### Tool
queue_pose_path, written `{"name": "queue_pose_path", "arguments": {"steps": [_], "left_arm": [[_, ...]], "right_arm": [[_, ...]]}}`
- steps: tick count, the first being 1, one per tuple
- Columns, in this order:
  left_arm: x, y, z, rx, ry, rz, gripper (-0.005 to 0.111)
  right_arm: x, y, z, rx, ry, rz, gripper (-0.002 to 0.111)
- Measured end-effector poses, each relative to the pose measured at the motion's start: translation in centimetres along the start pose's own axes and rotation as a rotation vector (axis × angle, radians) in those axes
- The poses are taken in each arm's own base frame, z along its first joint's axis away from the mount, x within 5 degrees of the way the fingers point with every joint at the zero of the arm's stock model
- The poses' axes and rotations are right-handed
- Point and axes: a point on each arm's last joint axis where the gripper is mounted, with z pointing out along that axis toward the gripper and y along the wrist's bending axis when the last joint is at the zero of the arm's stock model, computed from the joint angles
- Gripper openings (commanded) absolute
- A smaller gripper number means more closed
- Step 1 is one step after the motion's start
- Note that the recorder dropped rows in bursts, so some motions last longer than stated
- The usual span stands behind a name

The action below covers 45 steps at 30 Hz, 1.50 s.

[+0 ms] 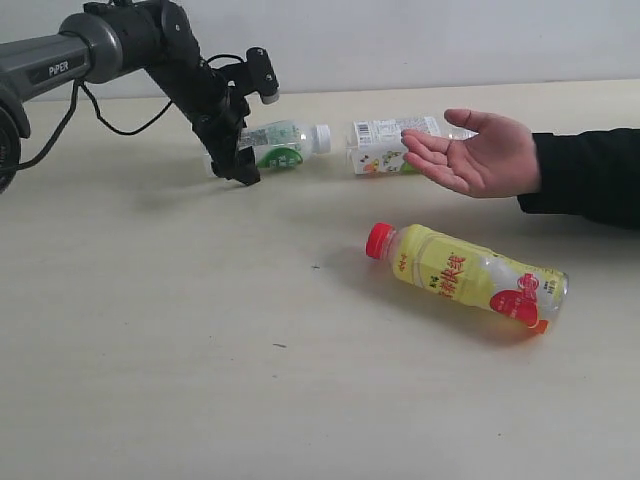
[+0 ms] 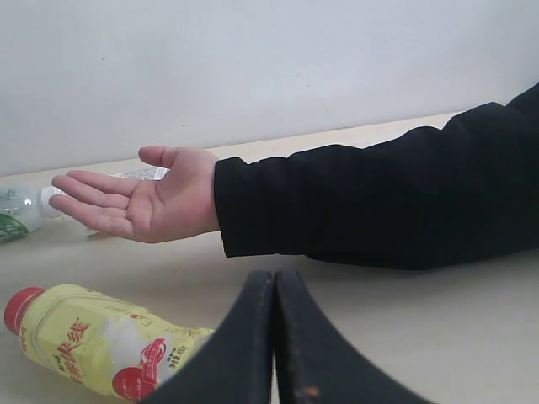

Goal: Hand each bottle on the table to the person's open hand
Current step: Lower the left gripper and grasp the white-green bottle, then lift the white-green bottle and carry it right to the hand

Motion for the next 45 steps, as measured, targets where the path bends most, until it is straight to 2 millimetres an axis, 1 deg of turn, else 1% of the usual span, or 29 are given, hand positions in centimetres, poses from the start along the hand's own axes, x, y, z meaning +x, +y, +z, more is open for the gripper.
{"name": "queue_pose_path", "arguments": {"steps": [1, 2, 3, 4, 5, 6, 7, 11, 13, 14, 15, 16, 19, 24, 27, 29, 34, 36, 38, 41, 43, 45], "left_arm": [[0.0, 0.0, 0.0, -0.001, -0.001, 0.000, 0.067], [0.0, 0.0, 0.0, -0.004, -0.002, 0.000, 0.056], [0.0, 0.1, 0.0, -0.008, -0.003, 0.000, 0.050], [0.0, 0.1, 0.0, -0.009, -0.004, 0.000, 0.037], [0.0, 0.1, 0.0, -0.011, -0.005, 0.000, 0.030], [0.0, 0.1, 0.0, -0.013, -0.006, 0.000, 0.017], [0.0, 0.1, 0.0, -0.013, -0.006, 0.000, 0.001], [-0.2, 0.2, -0.3, -0.020, -0.008, -0.054, 0.000], [-0.7, 0.4, -1.9, -0.031, -0.018, -0.114, 0.000], [-1.2, 0.6, -3.4, -0.036, -0.026, -0.147, 0.000], [-1.5, 0.6, -4.2, -0.038, -0.031, -0.162, 0.000], [-1.9, 0.6, -5.9, -0.036, -0.036, -0.185, 0.000], [-2.5, 0.3, -8.1, -0.011, -0.035, -0.222, 0.000], [-3.3, -0.7, -11.1, 0.075, -0.040, -0.265, 0.000], [-4.2, -1.3, -12.5, 0.076, -0.055, -0.272, 0.000], [-5.3, -2.0, -13.4, 0.079, -0.063, -0.274, 0.000], [-8.2, -4.4, -15.3, 0.088, -0.081, -0.316, 0.000], [-9.2, -5.3, -15.8, 0.080, -0.073, -0.378, 0.000], [-10.1, -6.2, -16.1, 0.062, -0.054, -0.479, 0.000], [-11.2, -7.4, -16.0, 0.044, -0.023, -0.640, 0.000], [-12.0, -8.5, -15.8, 0.044, -0.006, -0.707, 0.000], [-12.9, -9.7, -15.5, 0.044, 0.011, -0.738, 0.000]], "right_arm": [[0.0, 0.0, 0.0, 0.000, 0.000, 0.000, 0.000], [0.0, 0.0, 0.0, 0.000, 0.000, 0.000, 0.000], [0.0, 0.0, 0.0, 0.000, 0.000, 0.000, 0.000], [0.0, 0.0, 0.0, 0.000, 0.000, 0.000, 0.000], [0.0, 0.0, 0.0, 0.000, 0.000, 0.000, 0.000], [0.0, 0.0, 0.0, 0.000, 0.000, 0.000, 0.000], [0.0, 0.0, 0.0, 0.000, 0.000, 0.000, 0.000], [0.0, 0.0, 0.0, 0.000, 0.000, 0.000, 0.000], [0.0, 0.0, 0.0, 0.000, 0.000, 0.000, 0.000], [0.0, 0.0, 0.0, 0.000, 0.000, 0.000, 0.000], [0.0, 0.0, 0.0, 0.000, 0.000, 0.000, 0.000], [0.0, 0.0, 0.0, 0.000, 0.000, 0.000, 0.000], [0.0, 0.0, 0.0, 0.000, 0.000, 0.000, 0.000], [0.0, 0.0, 0.0, 0.000, 0.000, 0.000, 0.000], [0.0, 0.0, 0.0, 0.000, 0.000, 0.000, 0.000], [0.0, 0.0, 0.0, 0.000, 0.000, 0.000, 0.000], [0.0, 0.0, 0.0, 0.000, 0.000, 0.000, 0.000], [0.0, 0.0, 0.0, 0.000, 0.000, 0.000, 0.000], [0.0, 0.0, 0.0, 0.000, 0.000, 0.000, 0.000], [0.0, 0.0, 0.0, 0.000, 0.000, 0.000, 0.000], [0.0, 0.0, 0.0, 0.000, 0.000, 0.000, 0.000], [0.0, 0.0, 0.0, 0.000, 0.000, 0.000, 0.000]]}}
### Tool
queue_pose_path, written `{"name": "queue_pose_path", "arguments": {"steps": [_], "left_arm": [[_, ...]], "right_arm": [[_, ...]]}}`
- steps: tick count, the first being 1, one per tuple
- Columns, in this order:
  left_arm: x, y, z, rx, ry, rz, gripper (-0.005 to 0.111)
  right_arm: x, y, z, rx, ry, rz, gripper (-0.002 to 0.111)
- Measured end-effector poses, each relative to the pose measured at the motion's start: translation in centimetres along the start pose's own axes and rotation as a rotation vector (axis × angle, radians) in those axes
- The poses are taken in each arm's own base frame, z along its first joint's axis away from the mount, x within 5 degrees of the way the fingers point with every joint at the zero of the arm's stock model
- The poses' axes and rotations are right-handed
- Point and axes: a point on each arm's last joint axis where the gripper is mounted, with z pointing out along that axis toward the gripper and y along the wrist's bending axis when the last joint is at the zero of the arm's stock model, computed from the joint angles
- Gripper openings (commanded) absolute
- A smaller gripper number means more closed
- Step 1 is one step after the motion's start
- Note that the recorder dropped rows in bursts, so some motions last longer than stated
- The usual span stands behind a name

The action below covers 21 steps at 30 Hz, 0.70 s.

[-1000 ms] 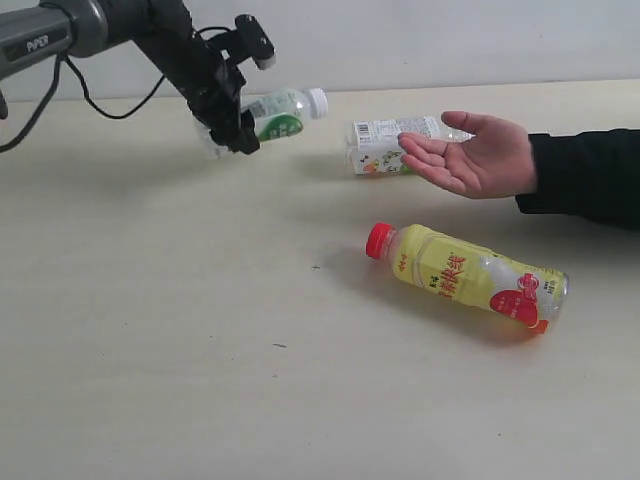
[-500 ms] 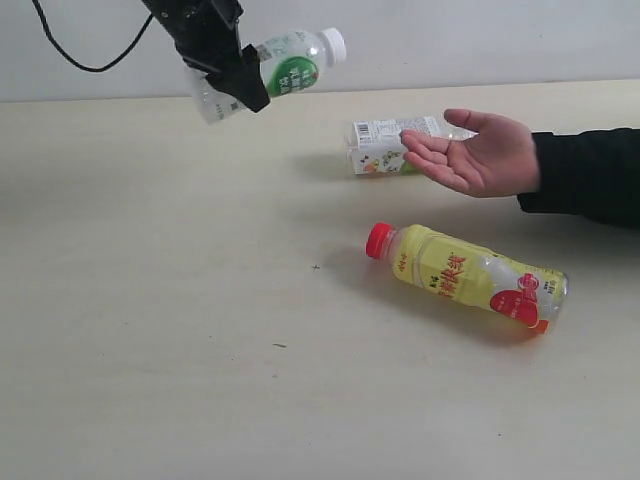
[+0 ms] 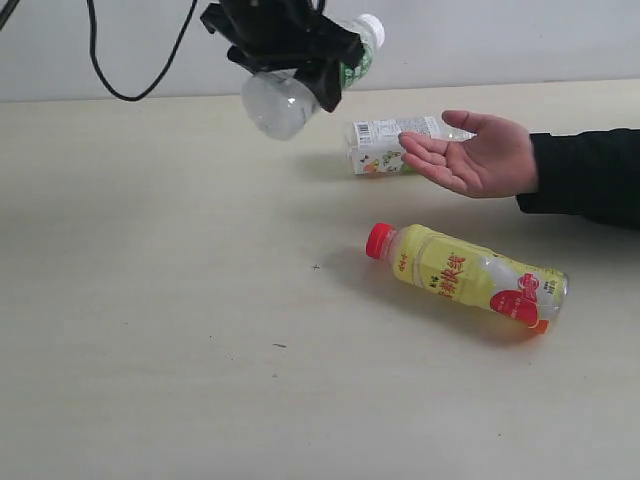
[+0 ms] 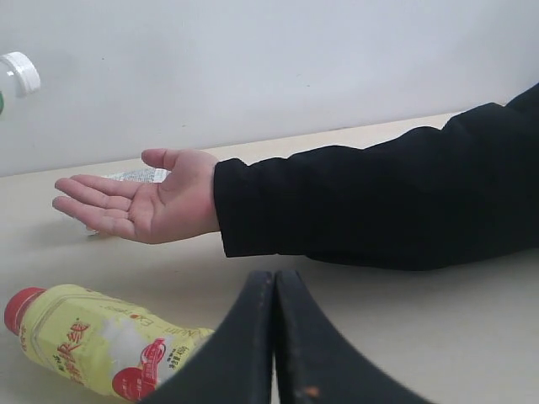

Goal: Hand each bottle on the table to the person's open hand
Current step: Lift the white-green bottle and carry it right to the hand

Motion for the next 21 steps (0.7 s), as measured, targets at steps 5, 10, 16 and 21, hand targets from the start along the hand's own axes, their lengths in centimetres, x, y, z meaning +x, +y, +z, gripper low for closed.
{"name": "queue_pose_path", "arguments": {"steps": [5, 10, 16, 21], "left_arm": [[0.4, -5.7, 0.2, -0.075, 0.001, -0.037, 0.000], [1.3, -11.1, 0.4, -0.085, -0.011, -0.149, 0.000], [1.7, -14.6, 0.5, -0.025, -0.069, -0.412, 0.000], [0.4, -16.5, 1.5, 0.206, -0.148, -0.601, 0.000]], "right_arm": [[0.0, 0.0, 0.0, 0.000, 0.000, 0.000, 0.000], [0.0, 0.0, 0.0, 0.000, 0.000, 0.000, 0.000], [0.0, 0.0, 0.0, 0.000, 0.000, 0.000, 0.000], [0.0, 0.0, 0.0, 0.000, 0.000, 0.000, 0.000]]}}
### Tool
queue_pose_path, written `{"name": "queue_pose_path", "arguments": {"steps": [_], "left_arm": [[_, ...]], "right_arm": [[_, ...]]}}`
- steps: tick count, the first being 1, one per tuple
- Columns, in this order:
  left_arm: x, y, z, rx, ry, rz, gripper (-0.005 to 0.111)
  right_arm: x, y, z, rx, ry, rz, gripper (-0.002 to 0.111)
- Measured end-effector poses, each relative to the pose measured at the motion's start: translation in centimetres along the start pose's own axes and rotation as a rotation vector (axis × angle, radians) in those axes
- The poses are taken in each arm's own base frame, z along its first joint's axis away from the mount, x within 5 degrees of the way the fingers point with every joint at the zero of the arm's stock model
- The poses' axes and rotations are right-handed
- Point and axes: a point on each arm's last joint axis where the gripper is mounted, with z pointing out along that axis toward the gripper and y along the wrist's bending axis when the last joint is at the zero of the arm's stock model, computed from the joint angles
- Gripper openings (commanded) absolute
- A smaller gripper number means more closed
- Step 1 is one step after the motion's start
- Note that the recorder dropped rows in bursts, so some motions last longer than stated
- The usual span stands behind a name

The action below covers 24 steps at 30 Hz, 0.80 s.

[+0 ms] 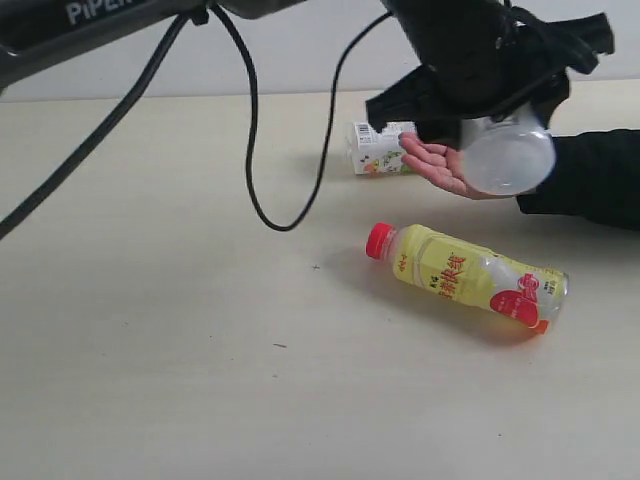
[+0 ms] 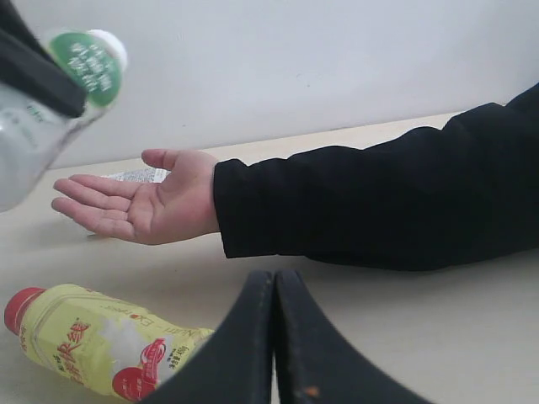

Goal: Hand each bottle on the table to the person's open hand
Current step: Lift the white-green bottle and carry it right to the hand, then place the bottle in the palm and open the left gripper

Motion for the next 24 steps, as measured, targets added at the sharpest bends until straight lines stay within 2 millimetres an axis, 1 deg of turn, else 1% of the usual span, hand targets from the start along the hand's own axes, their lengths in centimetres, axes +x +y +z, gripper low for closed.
{"name": "queue_pose_path", "arguments": {"steps": [3, 5, 7, 10, 14, 16, 19, 24], "left_arm": [[0.0, -0.9, 2.0, 0.143, -0.003, -0.087, 0.000], [0.2, -0.9, 3.7, 0.179, -0.017, -0.115, 0.000], [-0.1, -0.5, 4.9, 0.178, -0.048, -0.120, 0.000], [-0.8, 0.4, 5.7, 0.128, -0.120, -0.121, 0.000], [-1.8, 1.6, 5.7, 0.013, -0.220, -0.106, 0.000], [-2.1, 2.0, 5.6, -0.025, -0.250, -0.087, 0.000], [-2.2, 2.5, 6.2, -0.055, -0.263, -0.083, 0.000], [-2.1, 3.5, 7.7, -0.085, -0.251, -0.103, 0.000]], "right_arm": [[0.0, 0.0, 0.0, 0.000, 0.000, 0.000, 0.000], [0.0, 0.0, 0.0, 0.000, 0.000, 0.000, 0.000], [0.0, 0.0, 0.0, 0.000, 0.000, 0.000, 0.000], [0.0, 0.0, 0.0, 0.000, 0.000, 0.000, 0.000], [0.0, 0.0, 0.0, 0.000, 0.000, 0.000, 0.000], [0.0, 0.0, 0.0, 0.000, 0.000, 0.000, 0.000], [0.0, 0.0, 0.0, 0.000, 0.000, 0.000, 0.000], [0.0, 0.0, 0.0, 0.000, 0.000, 0.000, 0.000]]}}
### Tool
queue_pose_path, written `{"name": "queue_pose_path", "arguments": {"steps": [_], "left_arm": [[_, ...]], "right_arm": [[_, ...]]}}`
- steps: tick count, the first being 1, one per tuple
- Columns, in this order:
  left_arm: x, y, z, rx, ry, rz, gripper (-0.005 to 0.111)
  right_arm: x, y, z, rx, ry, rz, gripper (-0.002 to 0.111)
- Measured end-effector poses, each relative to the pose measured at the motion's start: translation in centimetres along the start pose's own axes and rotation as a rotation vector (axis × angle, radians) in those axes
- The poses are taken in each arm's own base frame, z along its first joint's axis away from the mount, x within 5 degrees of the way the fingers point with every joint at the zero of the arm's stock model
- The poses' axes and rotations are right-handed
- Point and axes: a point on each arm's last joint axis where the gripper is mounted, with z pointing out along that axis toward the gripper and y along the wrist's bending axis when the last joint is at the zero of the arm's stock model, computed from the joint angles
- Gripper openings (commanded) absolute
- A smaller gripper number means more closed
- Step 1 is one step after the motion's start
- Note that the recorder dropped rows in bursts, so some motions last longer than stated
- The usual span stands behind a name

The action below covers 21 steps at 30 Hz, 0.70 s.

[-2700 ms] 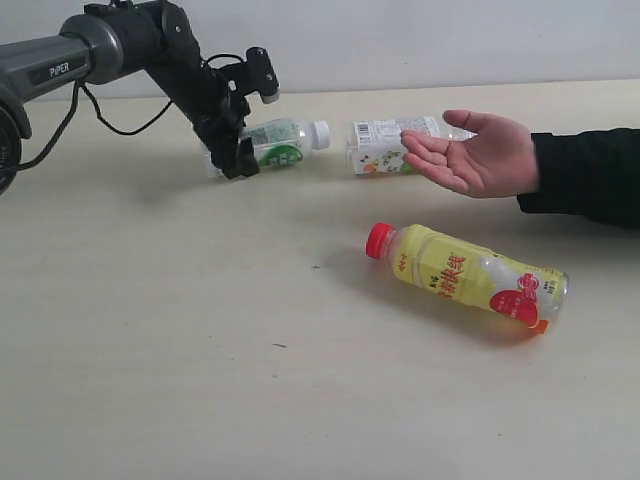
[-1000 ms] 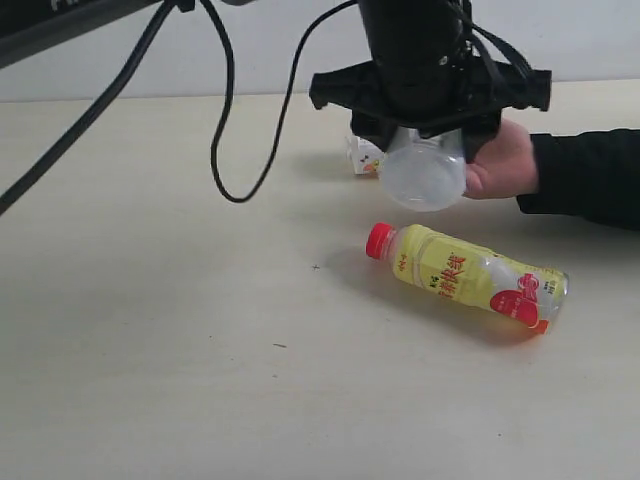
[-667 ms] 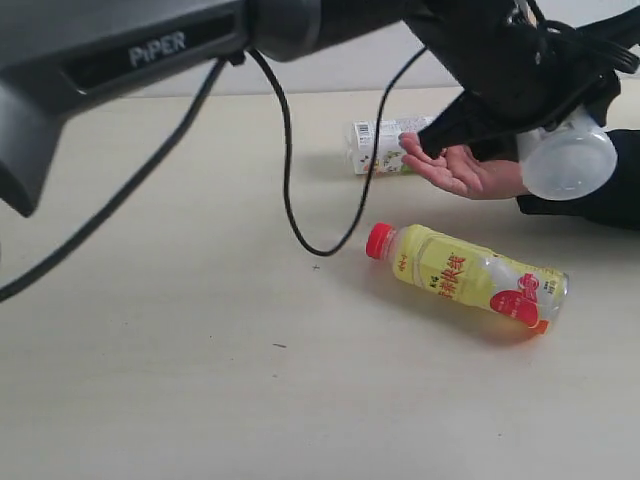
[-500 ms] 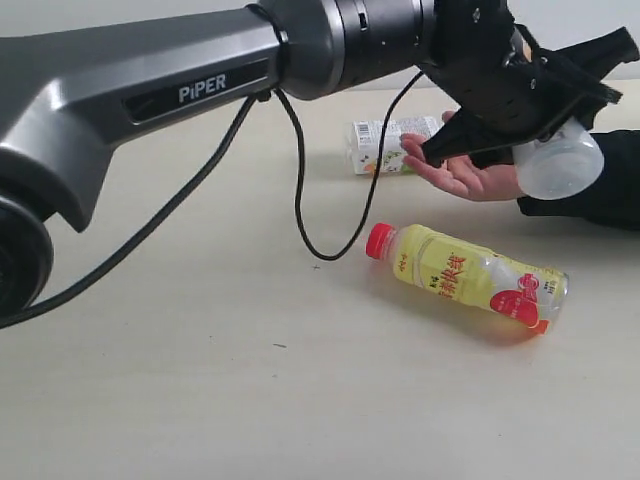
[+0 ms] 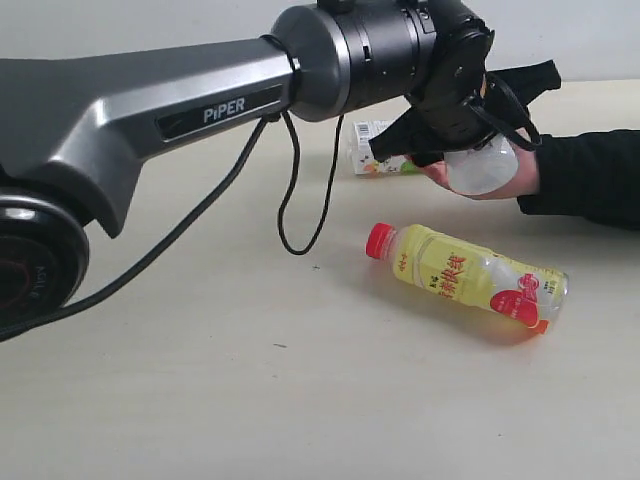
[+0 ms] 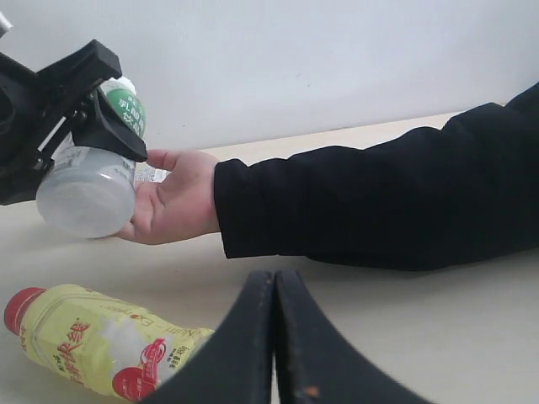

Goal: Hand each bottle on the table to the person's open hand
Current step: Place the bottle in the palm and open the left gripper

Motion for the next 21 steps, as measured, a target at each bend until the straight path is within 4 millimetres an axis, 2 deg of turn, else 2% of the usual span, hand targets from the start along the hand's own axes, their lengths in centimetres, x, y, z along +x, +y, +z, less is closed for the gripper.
{"name": "queue_pose_path", "arguments": {"steps": [8, 16, 18, 21], "left_arm": [[0.0, 0.7, 2.1, 0.040, -0.018, -0.047, 0.000], [0.1, 0.5, 3.1, 0.104, -0.028, -0.068, 0.000], [-0.1, 0.9, 3.4, 0.100, -0.030, -0.073, 0.003], [-0.2, 0.7, 3.4, 0.116, -0.037, -0.073, 0.014]], "right_arm": [[0.0, 0.0, 0.0, 0.000, 0.000, 0.000, 0.000], [0.0, 0.0, 0.0, 0.000, 0.000, 0.000, 0.000], [0.0, 0.0, 0.0, 0.000, 0.000, 0.000, 0.000], [0.0, 0.0, 0.0, 0.000, 0.000, 0.000, 0.000]]}}
